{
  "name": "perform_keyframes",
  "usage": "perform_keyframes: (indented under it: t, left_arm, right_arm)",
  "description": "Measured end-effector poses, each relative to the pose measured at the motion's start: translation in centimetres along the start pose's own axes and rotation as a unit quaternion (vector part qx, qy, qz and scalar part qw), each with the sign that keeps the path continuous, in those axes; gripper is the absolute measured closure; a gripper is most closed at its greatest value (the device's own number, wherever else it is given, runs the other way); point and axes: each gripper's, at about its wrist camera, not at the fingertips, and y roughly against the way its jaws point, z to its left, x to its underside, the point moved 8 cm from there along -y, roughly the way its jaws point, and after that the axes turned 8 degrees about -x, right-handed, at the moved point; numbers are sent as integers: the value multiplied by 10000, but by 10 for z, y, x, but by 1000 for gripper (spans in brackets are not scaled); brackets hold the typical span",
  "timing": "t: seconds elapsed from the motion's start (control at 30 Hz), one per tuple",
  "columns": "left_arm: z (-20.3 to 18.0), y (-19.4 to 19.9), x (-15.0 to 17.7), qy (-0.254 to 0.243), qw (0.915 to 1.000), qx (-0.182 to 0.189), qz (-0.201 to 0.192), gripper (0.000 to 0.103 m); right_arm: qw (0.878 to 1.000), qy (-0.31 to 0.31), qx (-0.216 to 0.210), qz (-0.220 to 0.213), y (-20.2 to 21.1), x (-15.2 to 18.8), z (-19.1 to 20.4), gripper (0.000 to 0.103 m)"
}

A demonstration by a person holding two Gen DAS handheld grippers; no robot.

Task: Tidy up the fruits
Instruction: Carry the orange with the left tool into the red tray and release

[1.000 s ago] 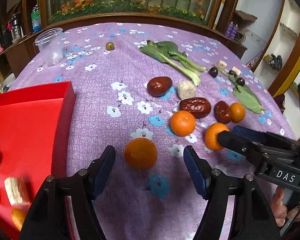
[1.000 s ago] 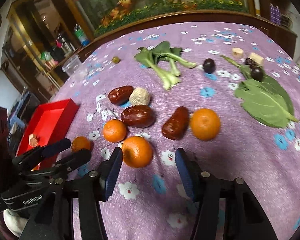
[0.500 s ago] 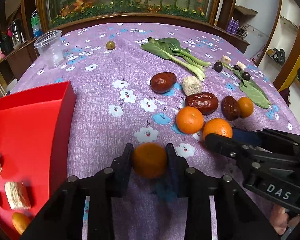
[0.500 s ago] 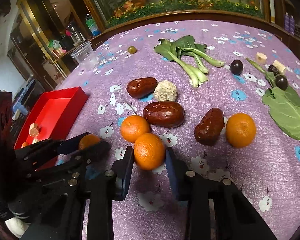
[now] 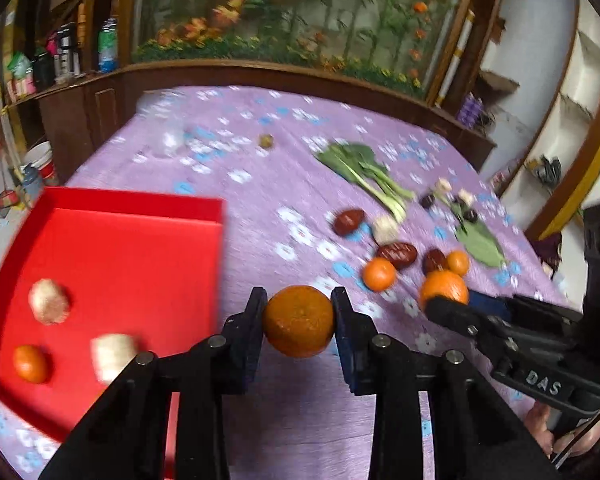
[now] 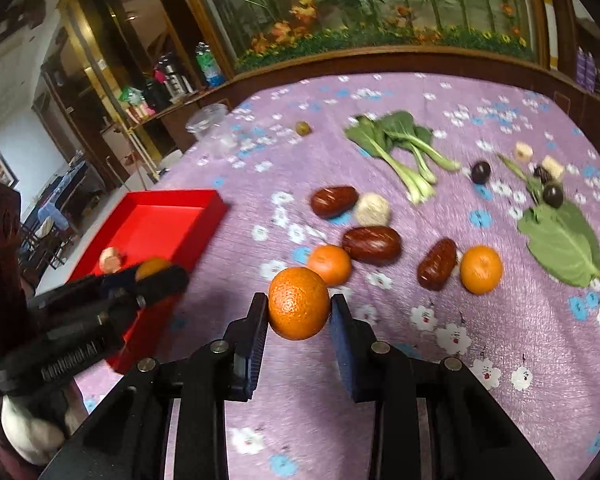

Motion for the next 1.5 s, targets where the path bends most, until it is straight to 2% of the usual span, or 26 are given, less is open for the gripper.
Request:
perform_keyframes:
  t: [0.23,0.37,0.53,0.7,1.03,1.1,1.2,1.5]
  left_arm:
    - [77,6,-20,466,9980,-410,69,71]
    - [117,-9,-22,803,9951,-523,245,71]
    - [144,-31,-23,1060,9916,-605,425,71]
    - [158,-46,-21,1178,9894,-645,552,71]
    - [180,-56,-13,1466,9850,-624,667,70]
    - [181,-54,-13,1515,9844,-627,634,67]
    - [182,-47,-16,1566,9842,-631,526,51]
    - [174,-19,-18,1647,9844,-541,312,45]
  right_arm:
    - [9991,264,-338,55,-5,-9,53,69]
    - [9973,419,-561,205,-26,-12,86,69]
    - [9944,667,-688,454,-65,-13,125,68]
    - [9914,839,-730,685,-103,-15,146,68]
    - [9887,910,-684,975,-146,-9,153,68]
    - [9887,938,-642,976,-151,-9,153,68]
    - [9888,964,-622,951,-153,-9,154,67]
    - [9895,988,-649,836,-140,-10,158,67]
